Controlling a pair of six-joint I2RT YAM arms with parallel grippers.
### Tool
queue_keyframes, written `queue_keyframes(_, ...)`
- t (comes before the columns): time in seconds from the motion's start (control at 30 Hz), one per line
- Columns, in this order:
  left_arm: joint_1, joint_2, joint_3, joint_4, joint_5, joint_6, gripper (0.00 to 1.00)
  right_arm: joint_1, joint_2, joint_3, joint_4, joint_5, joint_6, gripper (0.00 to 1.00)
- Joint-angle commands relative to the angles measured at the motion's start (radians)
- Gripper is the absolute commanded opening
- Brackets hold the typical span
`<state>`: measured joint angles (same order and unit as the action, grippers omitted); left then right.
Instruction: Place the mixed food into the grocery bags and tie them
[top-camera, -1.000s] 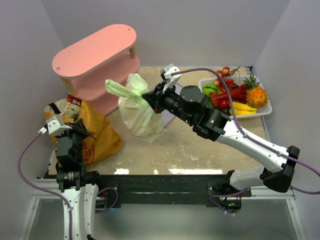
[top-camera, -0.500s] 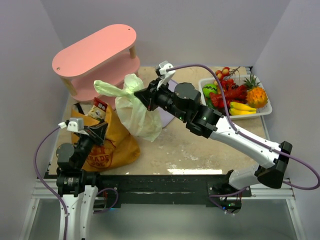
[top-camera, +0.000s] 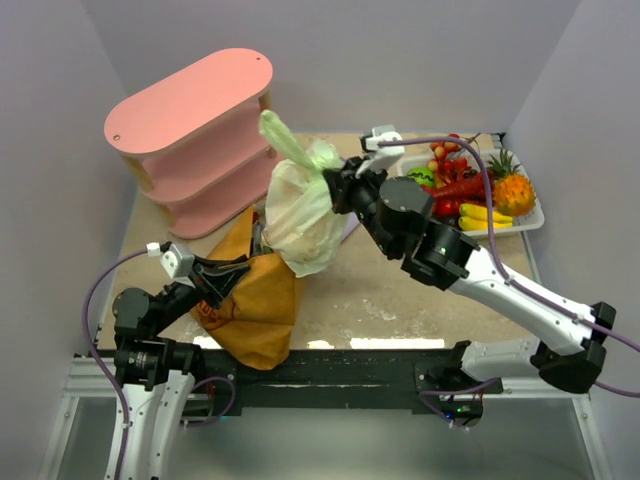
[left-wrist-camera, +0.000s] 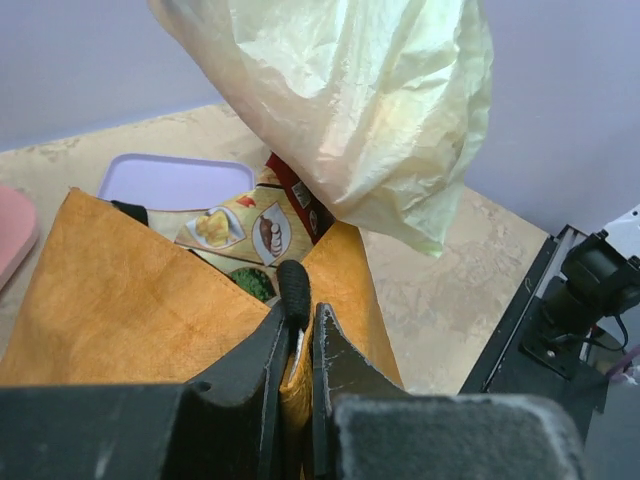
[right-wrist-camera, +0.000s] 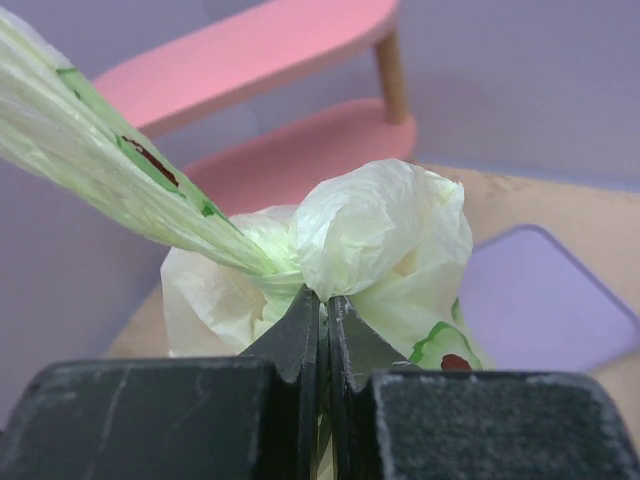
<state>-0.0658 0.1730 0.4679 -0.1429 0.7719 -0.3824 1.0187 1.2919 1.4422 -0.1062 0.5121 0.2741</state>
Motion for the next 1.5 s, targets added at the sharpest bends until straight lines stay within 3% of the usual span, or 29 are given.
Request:
queue_keyframes(0.0,-0.008,-0.003,-0.012,0.098,0.014,-0.01,0.0,-0.002,-0.161,-0.153,-0.076,0.307,0.003,0.0)
queue_keyframes(0.13,-0.008,-0.006,0.018,0.065,-0.078,0.04,0.0,-0.002,-0.32,-0.262,-0.16,0.367,0.059,0.0)
queue_keyframes(0.23,-0.008,0.006,0.025,0.066,-0.086,0.069,0.0,-0.008,-0.351,-0.342,-0.19,0.379,0.08,0.0)
queue_keyframes(0.33,-0.008,0.003,0.026,0.062,-0.076,0.086,0.0,-0.034,-0.326,-0.397,-0.225,0.378,0.109,0.0)
queue_keyframes(0.53,-0.008,-0.004,0.021,0.055,-0.051,0.1,0.0,-0.098,-0.206,-0.49,-0.184,0.211,0.128,0.0)
queue_keyframes(0.57,-0.008,-0.004,0.02,0.057,-0.051,0.1,0.0,-0.106,-0.188,-0.467,-0.199,0.186,0.129,0.41)
queue_keyframes(0.6,-0.009,-0.006,0.021,0.057,-0.049,0.1,0.0,-0.111,-0.146,-0.448,-0.214,0.14,0.137,0.66)
queue_keyframes(0.63,-0.009,-0.006,0.017,0.055,-0.049,0.099,0.0,-0.114,-0.128,-0.43,-0.245,0.128,0.14,0.88)
queue_keyframes(0.67,-0.009,-0.006,0.017,0.058,-0.049,0.099,0.0,-0.115,-0.112,-0.39,-0.256,0.12,0.148,0.99)
queue_keyframes(0.8,-0.008,-0.004,0.012,0.066,-0.033,0.097,0.0,-0.161,-0.051,-0.327,-0.218,0.005,0.184,0.97)
queue_keyframes(0.9,-0.009,-0.004,0.012,0.069,-0.033,0.097,0.0,-0.279,0.001,-0.302,-0.123,-0.282,0.261,0.95)
queue_keyframes(1.13,-0.009,-0.003,0.008,0.072,-0.028,0.097,0.0,-0.325,0.156,-0.23,-0.009,-0.613,0.413,0.93)
queue_keyframes(1.3,-0.009,-0.004,0.006,0.072,-0.028,0.097,0.0,-0.322,0.245,-0.29,0.13,-0.728,0.528,0.88)
queue_keyframes(1.47,-0.008,-0.004,0.006,0.074,-0.028,0.1,0.0,-0.272,0.3,-0.316,0.168,-0.779,0.563,0.79)
